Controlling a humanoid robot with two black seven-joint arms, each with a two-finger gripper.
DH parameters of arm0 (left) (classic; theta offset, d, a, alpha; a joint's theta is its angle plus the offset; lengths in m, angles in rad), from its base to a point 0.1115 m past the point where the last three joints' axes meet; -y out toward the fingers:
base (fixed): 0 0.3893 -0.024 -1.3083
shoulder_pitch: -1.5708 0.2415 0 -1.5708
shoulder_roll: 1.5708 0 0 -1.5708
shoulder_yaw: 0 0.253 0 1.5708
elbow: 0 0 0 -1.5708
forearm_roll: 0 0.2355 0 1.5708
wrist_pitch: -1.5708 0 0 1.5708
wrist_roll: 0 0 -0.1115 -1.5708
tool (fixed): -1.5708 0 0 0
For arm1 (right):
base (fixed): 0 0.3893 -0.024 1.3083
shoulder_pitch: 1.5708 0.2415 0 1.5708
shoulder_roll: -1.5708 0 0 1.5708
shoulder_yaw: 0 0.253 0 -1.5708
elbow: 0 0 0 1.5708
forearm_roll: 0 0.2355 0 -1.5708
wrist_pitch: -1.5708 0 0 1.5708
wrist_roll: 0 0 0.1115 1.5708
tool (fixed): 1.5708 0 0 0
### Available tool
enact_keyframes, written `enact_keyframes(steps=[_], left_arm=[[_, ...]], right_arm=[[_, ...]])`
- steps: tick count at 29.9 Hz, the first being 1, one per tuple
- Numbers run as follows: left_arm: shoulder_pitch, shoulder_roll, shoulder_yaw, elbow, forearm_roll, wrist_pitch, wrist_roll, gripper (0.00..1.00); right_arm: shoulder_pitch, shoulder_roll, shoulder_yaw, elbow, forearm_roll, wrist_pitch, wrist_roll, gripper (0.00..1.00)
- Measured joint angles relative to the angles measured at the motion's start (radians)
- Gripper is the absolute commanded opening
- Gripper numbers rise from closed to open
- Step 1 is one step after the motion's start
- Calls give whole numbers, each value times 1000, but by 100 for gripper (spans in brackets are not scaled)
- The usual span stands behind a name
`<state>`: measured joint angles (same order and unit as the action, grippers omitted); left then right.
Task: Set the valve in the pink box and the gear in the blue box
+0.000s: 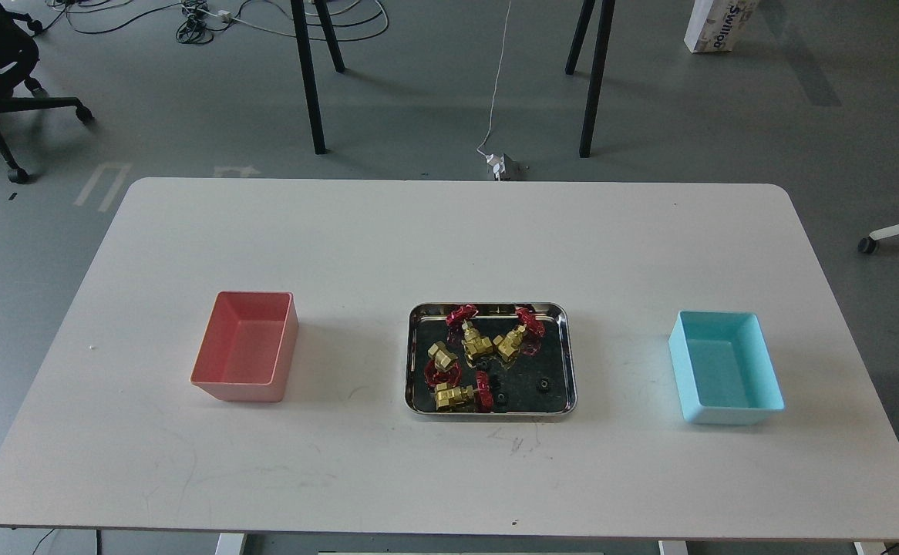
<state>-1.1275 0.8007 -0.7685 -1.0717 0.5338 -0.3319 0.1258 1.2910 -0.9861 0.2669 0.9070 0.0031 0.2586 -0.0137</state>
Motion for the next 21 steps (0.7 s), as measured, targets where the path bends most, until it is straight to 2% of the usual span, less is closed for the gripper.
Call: enact_keyframes(steps=[3, 7, 12, 15, 17, 21], left_arm=[[1, 3, -5, -4, 0, -4, -10, 100], [4, 13, -9, -17, -2, -15, -82, 100], [14, 0, -68, 26, -68, -50, -121, 100], [57, -38, -60, 16, -79, -94, -205, 98], [81, -41, -25, -44, -3, -70, -239, 94], [97, -10, 40, -179, 340, 27, -257, 89]], right_arm=[[0, 1, 0, 1, -1, 0, 0, 99], [1, 5, 0, 2, -1, 0, 0, 99], [5, 6, 15, 17, -1, 0, 0, 99], [6, 4, 32, 24, 0, 9, -2, 99], [7, 4, 35, 33, 0, 11, -4, 99], [41, 1, 36, 46, -1, 11, -7, 99]])
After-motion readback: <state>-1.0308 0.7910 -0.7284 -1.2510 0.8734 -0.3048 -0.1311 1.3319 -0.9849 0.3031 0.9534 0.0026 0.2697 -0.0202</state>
